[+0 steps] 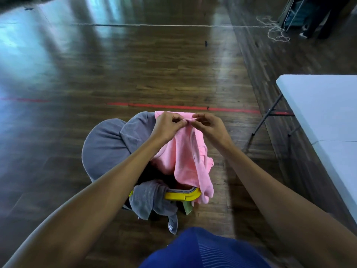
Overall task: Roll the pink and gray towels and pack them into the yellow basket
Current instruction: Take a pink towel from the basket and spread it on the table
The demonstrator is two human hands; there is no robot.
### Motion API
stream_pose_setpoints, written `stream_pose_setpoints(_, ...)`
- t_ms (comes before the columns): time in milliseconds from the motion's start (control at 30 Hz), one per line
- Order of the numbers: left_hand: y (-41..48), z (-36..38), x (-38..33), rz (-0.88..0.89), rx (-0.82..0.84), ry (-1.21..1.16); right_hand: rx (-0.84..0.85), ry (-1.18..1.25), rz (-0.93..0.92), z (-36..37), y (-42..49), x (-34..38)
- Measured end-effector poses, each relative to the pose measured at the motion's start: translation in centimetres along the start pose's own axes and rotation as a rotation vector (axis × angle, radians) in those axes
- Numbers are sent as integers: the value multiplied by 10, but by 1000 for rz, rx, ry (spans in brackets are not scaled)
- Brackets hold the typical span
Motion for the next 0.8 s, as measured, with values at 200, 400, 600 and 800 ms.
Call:
stream_pose_setpoints(200, 7, 7, -7, 11, 22, 28, -99, -57, -29, -6, 1, 2)
stream_pose_setpoints(400, -7, 23, 5, -94, 155, -64, -231, -27, 52, -26, 9, -8)
stream_pose_setpoints(600, -25, 23, 45, -179, 118, -109, -383, 50, 197, -70, 13, -31)
stream_pose_setpoints(800, -7, 35, -3, -28, 110, -42, -30, -41, 141, -37, 13, -9)
Point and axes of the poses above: each hand's wrist, its own y-axis towards the middle knuckle, its own z-axis out of the palm, x = y × z, the point moved 6 cm from there along y, towards the middle knuckle, and after that the axes turned 5 degrees about -y, right-handed, at the moved point
